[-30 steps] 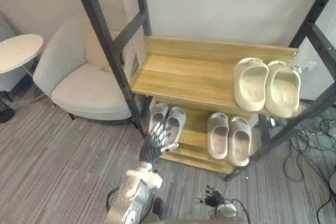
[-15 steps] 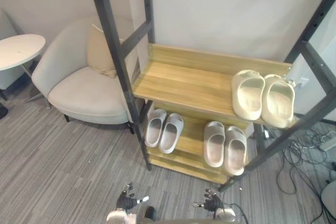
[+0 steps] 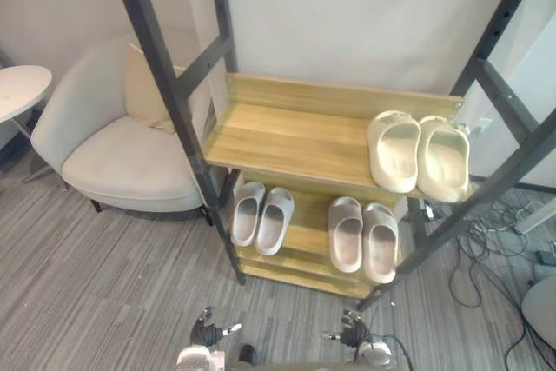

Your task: Organize the slippers on the shoe rack

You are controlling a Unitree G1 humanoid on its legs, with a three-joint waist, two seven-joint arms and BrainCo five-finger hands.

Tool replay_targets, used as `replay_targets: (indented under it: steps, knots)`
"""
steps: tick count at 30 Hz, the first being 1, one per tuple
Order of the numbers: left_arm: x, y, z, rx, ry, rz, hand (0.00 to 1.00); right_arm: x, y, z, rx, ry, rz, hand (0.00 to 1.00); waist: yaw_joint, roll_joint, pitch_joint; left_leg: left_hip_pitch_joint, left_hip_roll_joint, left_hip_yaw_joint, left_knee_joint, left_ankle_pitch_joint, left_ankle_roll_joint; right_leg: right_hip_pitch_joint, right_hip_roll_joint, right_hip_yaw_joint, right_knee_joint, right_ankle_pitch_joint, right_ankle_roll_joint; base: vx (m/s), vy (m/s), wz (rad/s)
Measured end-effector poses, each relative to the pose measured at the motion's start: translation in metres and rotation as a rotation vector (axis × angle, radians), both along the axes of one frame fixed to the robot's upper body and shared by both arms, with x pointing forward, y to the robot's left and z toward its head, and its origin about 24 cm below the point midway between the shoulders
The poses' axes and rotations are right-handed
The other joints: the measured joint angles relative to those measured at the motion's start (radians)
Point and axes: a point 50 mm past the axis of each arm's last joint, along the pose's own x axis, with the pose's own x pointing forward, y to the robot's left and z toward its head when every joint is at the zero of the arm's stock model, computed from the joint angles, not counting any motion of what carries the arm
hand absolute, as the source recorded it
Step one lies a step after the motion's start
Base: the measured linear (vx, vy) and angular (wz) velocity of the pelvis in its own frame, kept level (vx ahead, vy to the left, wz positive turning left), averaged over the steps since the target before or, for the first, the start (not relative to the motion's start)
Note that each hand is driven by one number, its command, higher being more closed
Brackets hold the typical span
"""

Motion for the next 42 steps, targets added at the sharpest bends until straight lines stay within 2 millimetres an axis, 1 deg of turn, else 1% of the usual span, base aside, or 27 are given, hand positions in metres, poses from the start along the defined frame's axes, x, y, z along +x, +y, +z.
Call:
replay_targets:
  steps: [2,3,5,7,8,11,13,14,15,16,17,18,19,20,21,22,23,24,25,27,30,32,36,39,40,41,42]
  knots:
    - [0.01,0.0,0.002,0.005,-0.012,-0.017,0.0,0.006,-0.001,0.003,-0.002,-0.024,0.001,0.0,-0.011,-0.003,0.017,-0.034,-0.02,-0.057,0.022,-0.002,0.003,-0.056,0.014,0.168,0.1,-0.021,-0.036,-0.04,-0.011,0.97]
    - [0.017,0.0,0.004,0.011,-0.024,-0.029,0.0,0.006,-0.001,0.003,-0.005,-0.025,0.0,0.0,-0.013,-0.012,0.025,-0.063,-0.039,-0.119,0.043,-0.001,0.003,-0.067,0.028,0.269,0.138,-0.045,-0.034,-0.03,-0.02,1.56]
    - [0.022,0.0,0.008,0.025,-0.047,-0.025,0.0,0.007,-0.002,0.003,-0.006,-0.025,-0.004,0.0,-0.013,-0.032,0.033,-0.093,-0.07,-0.206,0.054,0.012,-0.007,-0.06,0.029,0.352,0.152,-0.102,-0.025,-0.02,-0.083,1.58]
    - [0.029,0.002,0.011,0.029,-0.073,-0.028,0.0,0.016,-0.007,0.007,-0.012,-0.047,-0.021,0.0,-0.009,-0.035,0.047,-0.128,-0.092,-0.296,0.053,0.053,-0.027,-0.018,0.025,0.315,0.098,-0.149,-0.017,-0.05,-0.154,1.45]
    - [0.034,0.0,0.013,0.025,-0.084,-0.026,0.0,0.026,-0.009,0.011,-0.011,-0.074,-0.03,0.0,-0.001,-0.023,0.06,-0.154,-0.086,-0.337,0.055,0.073,-0.044,-0.009,0.039,0.275,0.061,-0.16,-0.013,-0.08,-0.174,1.1]
    - [0.039,-0.007,0.014,0.002,-0.104,-0.023,0.0,0.05,-0.021,0.022,-0.034,-0.139,-0.034,0.0,0.002,0.043,0.103,-0.214,-0.048,-0.417,0.07,0.111,-0.077,-0.003,0.106,0.175,0.035,-0.136,-0.044,-0.12,-0.166,1.07]
    - [0.04,-0.013,0.015,-0.022,-0.111,-0.012,0.0,0.06,-0.025,0.027,-0.046,-0.168,-0.037,0.0,0.006,0.06,0.12,-0.245,-0.048,-0.385,0.046,0.225,-0.056,-0.005,0.128,0.116,0.025,-0.119,-0.075,-0.17,-0.189,1.14]
    - [0.048,-0.018,0.019,-0.027,-0.14,-0.038,0.0,0.063,-0.024,0.029,-0.04,-0.178,-0.051,0.0,0.005,0.044,0.131,-0.286,-0.061,-0.227,0.093,0.229,-0.01,-0.016,0.108,0.054,-0.015,-0.089,-0.102,-0.15,-0.114,1.04]
    - [0.051,-0.019,0.02,-0.029,-0.15,-0.039,0.0,0.063,-0.025,0.029,-0.036,-0.179,-0.066,0.0,0.001,0.045,0.129,-0.328,-0.07,-0.092,0.227,0.117,0.054,-0.017,0.096,0.019,-0.017,-0.081,-0.103,-0.13,-0.108,1.4]
    - [0.056,-0.021,0.022,-0.032,-0.162,-0.043,0.0,0.062,-0.025,0.028,-0.03,-0.178,-0.089,0.0,-0.005,0.028,0.138,-0.372,-0.057,0.117,0.457,-0.042,0.136,-0.018,0.078,-0.04,-0.007,-0.078,-0.103,-0.03,-0.071,1.12]
    - [0.056,-0.022,0.022,-0.035,-0.164,-0.043,0.0,0.057,-0.026,0.026,-0.03,-0.166,-0.096,0.0,-0.005,0.033,0.135,-0.374,-0.032,0.201,0.534,-0.1,0.14,-0.019,0.076,-0.067,0.001,-0.077,-0.104,-0.02,-0.09,1.3]
    - [0.056,-0.024,0.022,-0.041,-0.165,-0.044,0.0,0.047,-0.026,0.021,-0.027,-0.139,-0.107,0.0,-0.009,0.039,0.132,-0.354,0.035,0.345,0.631,-0.2,0.152,-0.019,0.081,-0.123,0.015,-0.077,-0.105,-0.03,-0.058,1.17]
    - [0.056,-0.029,0.022,-0.051,-0.164,-0.053,0.0,0.039,-0.028,0.018,-0.029,-0.118,-0.115,0.0,-0.012,0.073,0.127,-0.339,0.095,0.446,0.657,-0.256,0.173,-0.02,0.093,-0.183,0.047,-0.078,-0.105,-0.03,-0.029,1.21]
    - [0.057,-0.031,0.022,-0.057,-0.167,-0.054,0.0,0.037,-0.033,0.017,-0.039,-0.113,-0.122,0.0,-0.01,0.088,0.132,-0.343,0.095,0.466,0.64,-0.253,0.175,-0.025,0.108,-0.21,0.073,-0.078,-0.104,-0.06,-0.007,1.45]
    - [0.057,-0.036,0.022,-0.061,-0.166,-0.073,0.0,0.032,-0.035,0.015,-0.034,-0.095,-0.15,0.0,-0.018,0.085,0.129,-0.315,0.037,0.404,0.523,-0.219,0.154,-0.052,0.111,-0.2,0.06,-0.094,-0.122,-0.15,0.051,1.93]
    - [0.059,-0.038,0.022,-0.051,-0.161,-0.106,0.0,0.027,-0.033,0.012,-0.026,-0.079,-0.163,0.0,-0.051,0.051,0.116,-0.296,-0.038,0.364,0.407,-0.194,0.152,-0.039,0.079,-0.223,-0.053,-0.053,-0.087,-0.16,0.065,1.99]
    - [0.056,-0.038,0.02,-0.048,-0.145,-0.109,0.0,0.028,-0.033,0.013,-0.024,-0.085,-0.17,0.0,-0.049,0.052,0.121,-0.292,-0.018,0.4,0.461,-0.234,0.154,-0.025,0.074,-0.265,-0.074,-0.034,-0.092,-0.07,0.109,1.81]
    - [0.047,-0.037,0.014,-0.052,-0.111,-0.092,0.0,0.032,-0.035,0.015,-0.021,-0.102,-0.184,0.0,-0.047,0.063,0.121,-0.244,0.034,0.398,0.532,-0.287,0.107,0.005,0.076,-0.315,-0.068,-0.024,-0.082,0.03,0.07,1.16]
    - [0.043,-0.037,0.012,-0.054,-0.092,-0.086,0.0,0.032,-0.036,0.015,-0.024,-0.102,-0.189,0.0,-0.051,0.072,0.124,-0.206,0.021,0.364,0.468,-0.303,0.099,0.013,0.076,-0.331,-0.063,-0.022,-0.079,0.03,0.122,1.15]
    - [0.043,-0.034,0.01,-0.044,-0.078,-0.08,0.0,0.034,-0.034,0.016,-0.016,-0.104,-0.188,0.0,-0.039,0.064,0.127,-0.183,-0.005,0.344,0.426,-0.274,0.122,-0.005,0.037,-0.341,0.02,-0.022,-0.075,-0.03,0.146,0.66]
    - [0.04,-0.03,0.008,-0.031,-0.063,-0.084,0.0,0.035,-0.024,0.015,0.002,-0.103,-0.166,0.0,-0.034,0.047,0.123,-0.126,-0.079,0.23,0.369,-0.255,0.157,-0.106,-0.089,-0.295,0.378,-0.035,-0.058,-0.01,0.153,0.84]
    - [0.037,-0.026,0.006,-0.019,-0.045,-0.086,0.0,0.033,-0.019,0.013,0.016,-0.096,-0.168,0.0,-0.053,0.041,0.12,-0.097,-0.107,0.137,0.314,-0.241,0.146,-0.182,-0.05,-0.115,0.422,-0.058,-0.028,0.03,0.015,1.21]
    - [0.034,-0.017,0.005,0.001,-0.038,-0.078,0.0,0.031,-0.02,0.012,0.015,-0.09,-0.175,0.0,-0.055,0.035,0.119,-0.054,-0.113,0.037,0.25,-0.222,0.154,-0.27,0.022,0.033,0.309,-0.063,-0.008,0.07,-0.041,0.89]
    - [0.031,-0.012,0.004,0.012,-0.026,-0.071,0.0,0.026,-0.02,0.01,0.015,-0.072,-0.18,0.0,-0.064,0.015,0.108,-0.043,-0.125,-0.069,0.229,-0.219,0.148,-0.282,0.062,0.101,0.147,-0.025,-0.047,0.15,-0.15,1.18]
    - [0.03,-0.008,0.004,0.018,-0.024,-0.063,0.0,0.02,-0.019,0.007,0.015,-0.055,-0.184,0.0,-0.067,-0.017,0.092,-0.041,-0.145,-0.105,0.242,-0.236,0.141,-0.278,0.052,0.101,0.1,-0.015,-0.062,0.25,-0.246,1.25]
    - [0.03,-0.006,0.005,0.021,-0.025,-0.053,0.0,0.015,-0.022,0.005,0.017,-0.039,-0.204,0.0,-0.074,-0.026,0.088,-0.048,-0.144,-0.131,0.306,-0.278,0.123,-0.257,0.056,0.089,0.101,0.018,-0.077,0.29,-0.244,1.08]
    - [0.029,-0.005,0.005,0.017,-0.028,-0.041,0.0,0.013,-0.023,0.004,0.016,-0.029,-0.214,0.0,-0.07,-0.015,0.088,-0.049,-0.129,-0.132,0.334,-0.299,0.109,-0.24,0.07,0.078,0.093,0.011,-0.087,0.32,-0.207,0.43]
